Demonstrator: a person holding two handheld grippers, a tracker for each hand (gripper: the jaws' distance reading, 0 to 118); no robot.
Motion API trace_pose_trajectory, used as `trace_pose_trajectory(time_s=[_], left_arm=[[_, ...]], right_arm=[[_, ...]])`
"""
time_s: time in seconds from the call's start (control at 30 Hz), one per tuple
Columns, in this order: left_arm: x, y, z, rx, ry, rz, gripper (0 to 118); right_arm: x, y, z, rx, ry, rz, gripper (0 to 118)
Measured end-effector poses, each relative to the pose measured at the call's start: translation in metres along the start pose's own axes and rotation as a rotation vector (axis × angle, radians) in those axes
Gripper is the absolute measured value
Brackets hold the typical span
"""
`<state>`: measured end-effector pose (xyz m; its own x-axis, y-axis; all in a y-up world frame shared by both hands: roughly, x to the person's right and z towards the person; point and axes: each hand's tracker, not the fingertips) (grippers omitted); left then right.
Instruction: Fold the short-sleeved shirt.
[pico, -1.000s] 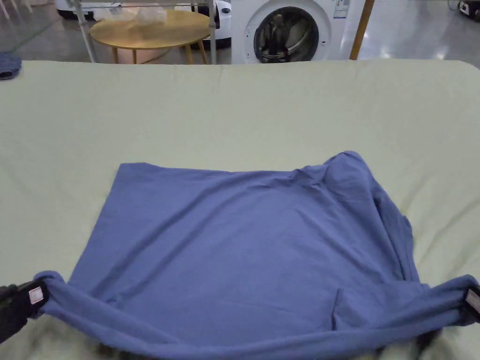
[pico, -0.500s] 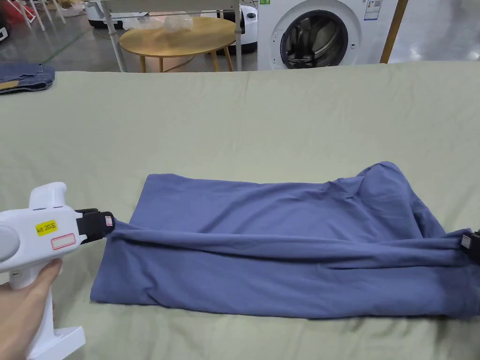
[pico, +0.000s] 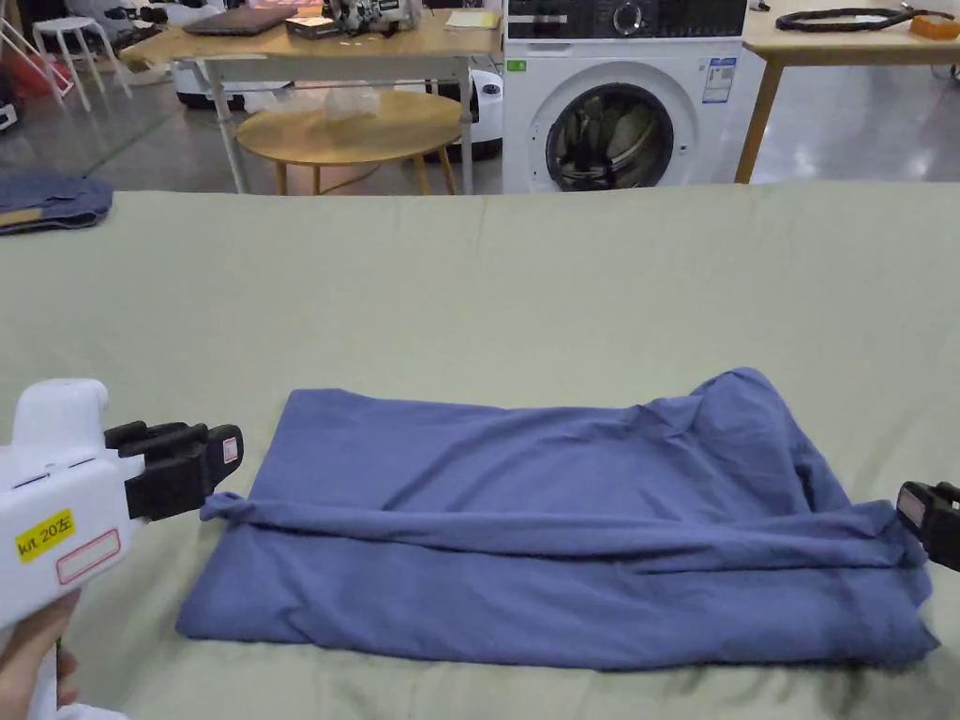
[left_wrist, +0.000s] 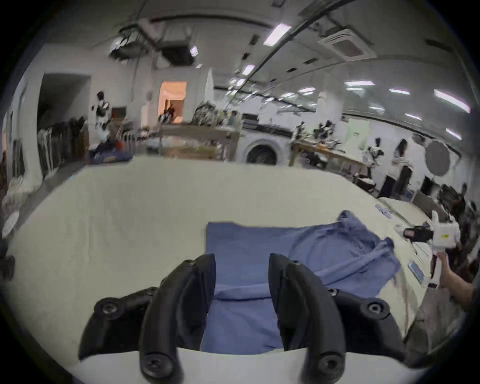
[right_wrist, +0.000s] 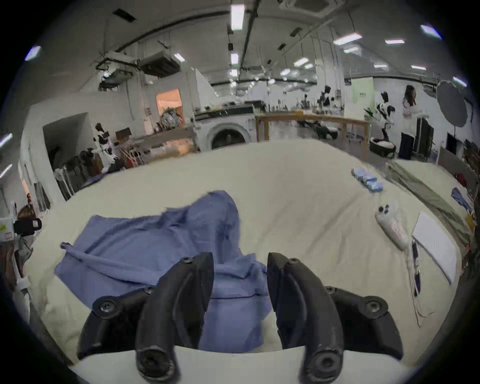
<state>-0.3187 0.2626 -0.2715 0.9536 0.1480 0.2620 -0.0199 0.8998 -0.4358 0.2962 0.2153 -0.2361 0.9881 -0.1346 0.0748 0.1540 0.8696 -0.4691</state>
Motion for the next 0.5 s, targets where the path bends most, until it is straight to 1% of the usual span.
trace_pose_trajectory(time_s=[0.03, 0.1, 0.17, 0.2, 0.27, 0.3, 0.33, 0.37, 0.4, 0.5], left_arm=[[0.008, 0.001, 0.014, 0.032, -0.01, -0.02, 40], [0.021, 0.002, 0.037, 0.073, -0.029, -0.054, 40], [0.033, 0.002, 0.055, 0.092, -0.033, -0.053, 40], [0.046, 0.002, 0.065, 0.097, -0.048, -0.049, 38], [0.052, 0.0, 0.079, 0.103, -0.091, -0.033, 13], [0.056, -0.003, 0.085, 0.105, -0.122, -0.021, 2], [0.047, -0.008, 0.088, 0.113, -0.125, -0.021, 0], [0.049, -0.011, 0.092, 0.114, -0.12, -0.02, 0], [0.05, -0.016, 0.097, 0.118, -0.114, -0.021, 0], [0.056, -0.027, 0.102, 0.092, -0.135, 0.034, 0]], right_arm=[[-0.01, 0.004, 0.015, 0.018, 0.028, 0.009, 44], [-0.021, 0.006, 0.034, 0.045, 0.046, 0.042, 41], [-0.038, 0.008, 0.054, 0.078, 0.057, 0.083, 26], [-0.044, 0.008, 0.062, 0.086, 0.069, 0.096, 22], [-0.054, 0.005, 0.076, 0.097, 0.08, 0.109, 12], [-0.06, 0.004, 0.08, 0.099, 0.089, 0.111, 11], [-0.063, 0.002, 0.085, 0.1, 0.095, 0.111, 2], [-0.066, 0.0, 0.089, 0.095, 0.11, 0.107, 0], [-0.069, -0.002, 0.092, 0.08, 0.128, 0.104, 0], [-0.076, -0.014, 0.098, 0.075, 0.127, 0.108, 0]])
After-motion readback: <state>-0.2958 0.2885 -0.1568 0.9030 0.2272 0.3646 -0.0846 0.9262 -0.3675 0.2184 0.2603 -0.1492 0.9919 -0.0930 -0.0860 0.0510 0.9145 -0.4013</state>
